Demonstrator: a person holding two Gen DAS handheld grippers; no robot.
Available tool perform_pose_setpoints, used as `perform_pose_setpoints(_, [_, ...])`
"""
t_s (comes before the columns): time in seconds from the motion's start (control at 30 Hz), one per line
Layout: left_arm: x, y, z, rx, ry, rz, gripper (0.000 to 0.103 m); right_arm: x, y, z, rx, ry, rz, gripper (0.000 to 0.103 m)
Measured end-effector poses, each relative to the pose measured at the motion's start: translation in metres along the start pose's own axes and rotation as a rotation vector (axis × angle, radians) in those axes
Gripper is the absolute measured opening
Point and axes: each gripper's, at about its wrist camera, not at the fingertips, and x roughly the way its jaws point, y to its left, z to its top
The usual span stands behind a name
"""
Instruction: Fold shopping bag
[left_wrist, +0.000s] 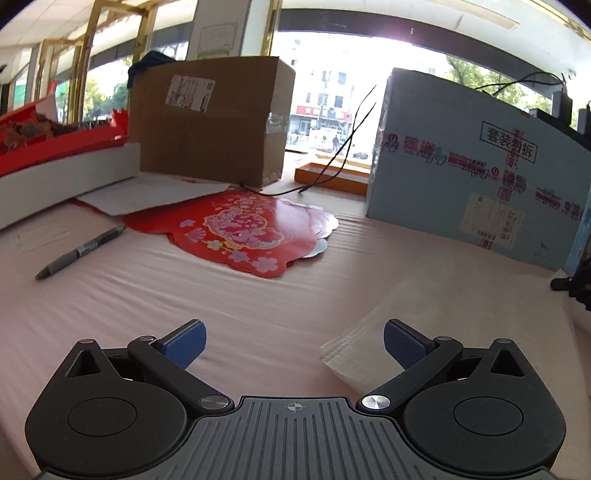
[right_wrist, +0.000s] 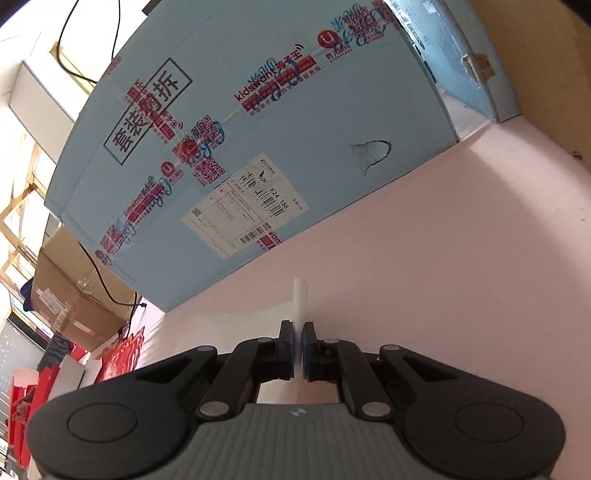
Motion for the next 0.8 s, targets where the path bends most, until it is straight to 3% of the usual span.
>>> perform_pose_setpoints(0.13, [-0.041,-0.064,-0.010,0.228,-0.091,-0.261,0.103,-0.042,-0.005,-0.015,-0.071,-0.044,-0.028,0.004])
perform_pose_setpoints(0.33, [-0.079,-0.129,-0.039,0.522,-0.114,-0.468,0.103,-0.095,-0.015,-0.044,-0.071,-0.074,-0.032,0.005])
perform_pose_setpoints(0.5, [-0.091,-0.136,-0.060,0.678,-0.072,-0.489,0.103,-0.132,-0.027,-0.065,-0.029,-0.123,-0.034,0.004])
perform_pose_setpoints(0.63, [-0.092,-0.120,-0.058,0.672,-0.057,-0.527,0.103,-0.158,-0.038,-0.081,-0.003,-0.171,-0.048,0.004])
perform_pose_setpoints(0.8, [-0.067,-0.096,-0.043,0.645,-0.038,-0.470,0.103,-0.182,-0.043,-0.103,0.023,-0.191,-0.044,0.005])
